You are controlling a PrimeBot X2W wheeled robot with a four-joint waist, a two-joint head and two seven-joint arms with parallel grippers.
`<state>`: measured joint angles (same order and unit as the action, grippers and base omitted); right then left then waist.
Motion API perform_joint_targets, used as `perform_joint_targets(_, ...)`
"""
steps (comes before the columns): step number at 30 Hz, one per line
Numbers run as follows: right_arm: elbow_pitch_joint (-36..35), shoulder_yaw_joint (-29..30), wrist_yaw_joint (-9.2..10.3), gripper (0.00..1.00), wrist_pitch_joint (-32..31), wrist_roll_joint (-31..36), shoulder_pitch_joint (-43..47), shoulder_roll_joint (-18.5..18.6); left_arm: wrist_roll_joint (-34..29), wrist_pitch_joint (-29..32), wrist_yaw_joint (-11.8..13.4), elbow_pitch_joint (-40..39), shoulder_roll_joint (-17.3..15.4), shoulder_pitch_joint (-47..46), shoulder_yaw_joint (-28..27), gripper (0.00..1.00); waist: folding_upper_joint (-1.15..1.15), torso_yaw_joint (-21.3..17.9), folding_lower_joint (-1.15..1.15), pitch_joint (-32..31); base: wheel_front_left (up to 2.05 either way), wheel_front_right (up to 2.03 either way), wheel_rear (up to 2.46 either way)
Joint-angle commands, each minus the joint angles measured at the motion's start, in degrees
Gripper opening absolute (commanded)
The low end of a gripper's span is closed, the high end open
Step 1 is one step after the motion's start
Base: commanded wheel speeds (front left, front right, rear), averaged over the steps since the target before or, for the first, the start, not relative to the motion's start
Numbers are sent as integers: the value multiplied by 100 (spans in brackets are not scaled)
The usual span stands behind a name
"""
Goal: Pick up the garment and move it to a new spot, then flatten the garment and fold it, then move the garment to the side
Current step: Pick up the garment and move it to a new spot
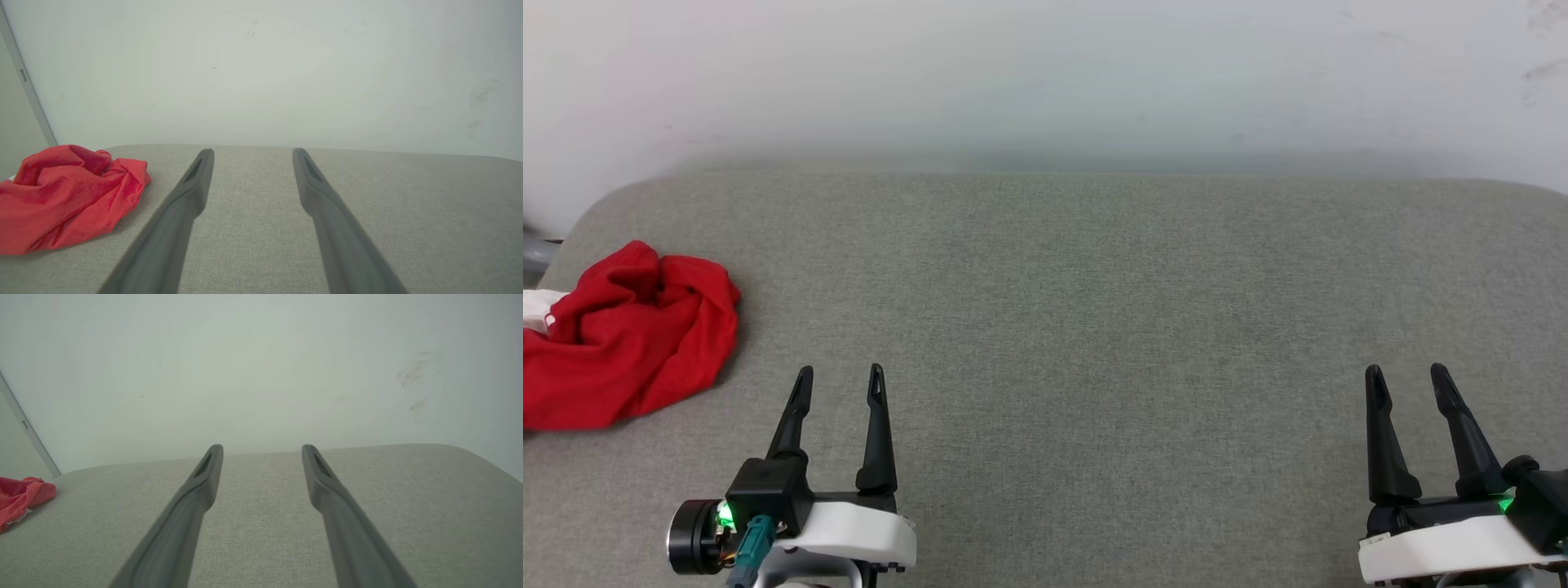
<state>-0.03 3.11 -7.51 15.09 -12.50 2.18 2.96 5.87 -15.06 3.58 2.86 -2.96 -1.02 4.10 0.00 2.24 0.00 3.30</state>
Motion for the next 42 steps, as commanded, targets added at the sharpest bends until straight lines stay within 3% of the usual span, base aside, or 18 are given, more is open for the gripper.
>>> perform_joint_targets(1, 3, -3, 4, 100, 12, -18, -46, -16, 11, -18, 24, 4, 12, -54, 16, 100, 0, 48, 0, 6, 0, 0, 0)
perform_joint_targets(10, -7, -32, 4, 100, 12, 26, -62, -16, 27, -18, 43, 12, 12, -123, 10, 100, 0, 422, 0, 62, 0, 0, 0)
perform_joint_targets(30, -84, -135, 4, 100, 12, 272, -111, -14, 219, -18, 153, 31, 12, -165, -81, 100, 0, 1869, 0, 230, 0, 0, 0)
perform_joint_targets(42, -110, -208, 4, 100, 12, 368, -121, -14, 297, -18, 190, 33, 12, -122, -117, 100, 0, 2467, 0, 267, 0, 0, 0)
